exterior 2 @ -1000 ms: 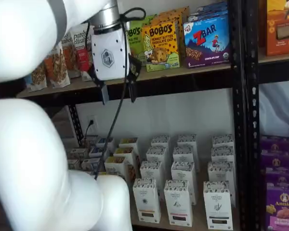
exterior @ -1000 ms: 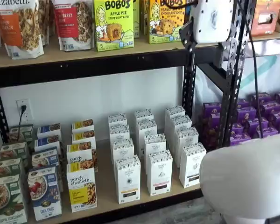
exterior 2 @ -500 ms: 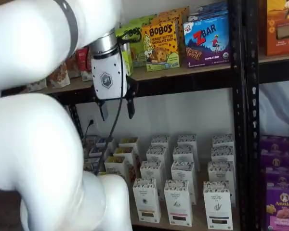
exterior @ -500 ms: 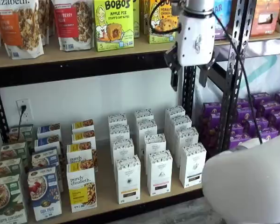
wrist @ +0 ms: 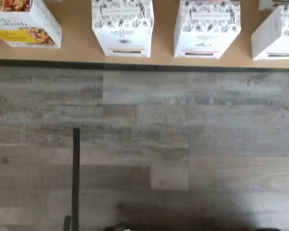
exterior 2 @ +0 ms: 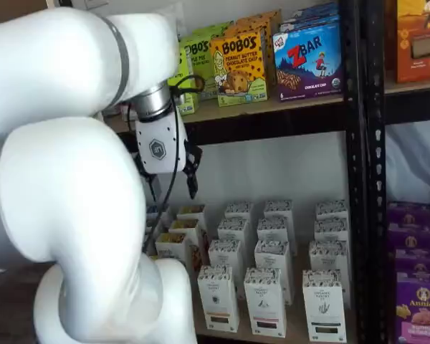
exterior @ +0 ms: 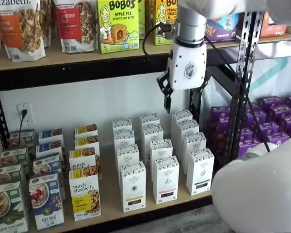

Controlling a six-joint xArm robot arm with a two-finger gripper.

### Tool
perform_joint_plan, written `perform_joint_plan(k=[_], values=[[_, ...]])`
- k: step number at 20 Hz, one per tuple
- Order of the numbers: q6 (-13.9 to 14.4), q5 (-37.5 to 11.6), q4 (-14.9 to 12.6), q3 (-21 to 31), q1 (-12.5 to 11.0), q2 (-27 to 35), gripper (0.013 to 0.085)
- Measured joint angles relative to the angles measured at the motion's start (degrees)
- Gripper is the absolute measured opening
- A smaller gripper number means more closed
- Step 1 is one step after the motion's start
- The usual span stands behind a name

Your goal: Pick up the white box with a yellow strip in the middle, on the bottom shelf, the fourth box from the left

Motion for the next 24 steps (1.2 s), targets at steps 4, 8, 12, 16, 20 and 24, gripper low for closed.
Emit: perform_joint_plan(k=[4,8,12,16,20,24], values=[[0.3,-6.2,0.6,2.7,0.4,1.3,0.0850],[1.6,-10.6,-0.7,3.6,1.3,4.4,0.0850],[0.4,-13.8,1.3,3.8,0.8,7.9,0.0850],[-0.3,-17.7,2.0,4.2,0.6,11.7,0.0850],[0.2,-22.1,1.5,4.7,0.9,15.0,0.0850],[1.3,-25.6,1.0,4.7,1.7,18.8,0.0850]])
